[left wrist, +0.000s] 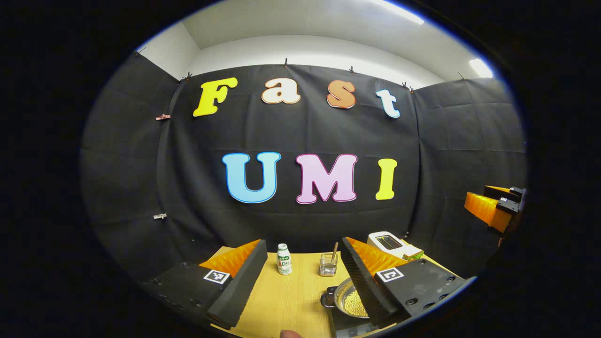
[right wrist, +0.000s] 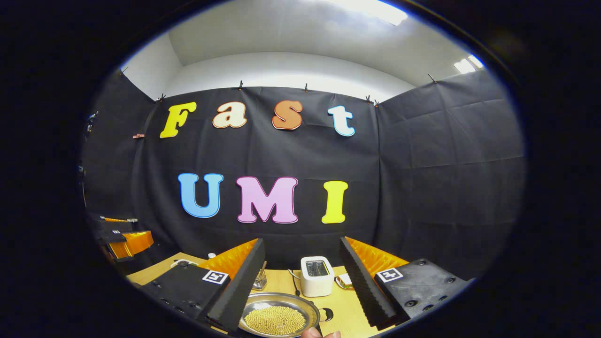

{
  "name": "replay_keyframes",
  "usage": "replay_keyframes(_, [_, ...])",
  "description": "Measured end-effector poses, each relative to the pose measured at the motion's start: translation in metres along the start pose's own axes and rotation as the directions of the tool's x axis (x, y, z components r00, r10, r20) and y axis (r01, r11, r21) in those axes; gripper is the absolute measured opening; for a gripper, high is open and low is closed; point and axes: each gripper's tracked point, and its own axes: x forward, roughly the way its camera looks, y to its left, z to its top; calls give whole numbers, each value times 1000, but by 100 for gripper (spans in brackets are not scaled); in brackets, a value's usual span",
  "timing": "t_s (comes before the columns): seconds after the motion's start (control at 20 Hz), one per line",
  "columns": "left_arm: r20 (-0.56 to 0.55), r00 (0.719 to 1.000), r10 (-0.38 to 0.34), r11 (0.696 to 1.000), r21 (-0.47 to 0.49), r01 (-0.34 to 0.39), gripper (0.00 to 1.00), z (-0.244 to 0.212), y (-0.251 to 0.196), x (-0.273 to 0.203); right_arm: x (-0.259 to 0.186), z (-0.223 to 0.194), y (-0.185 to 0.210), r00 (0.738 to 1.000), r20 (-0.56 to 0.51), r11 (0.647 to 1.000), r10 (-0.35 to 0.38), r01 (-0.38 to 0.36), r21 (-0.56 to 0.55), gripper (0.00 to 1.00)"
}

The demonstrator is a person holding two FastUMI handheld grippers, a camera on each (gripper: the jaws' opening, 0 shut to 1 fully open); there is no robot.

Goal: First push the handle of the pot to place it horizontally, then grasp the pot with both hands and set it on the induction cooktop.

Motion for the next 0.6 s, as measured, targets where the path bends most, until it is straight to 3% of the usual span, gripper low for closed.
replay_keyframes(0.6, [-29, 999, 14, 1000, -8, -14, 98, -7, 1, 0, 4, -9, -16, 999, -38, 998, -29, 31, 48, 98])
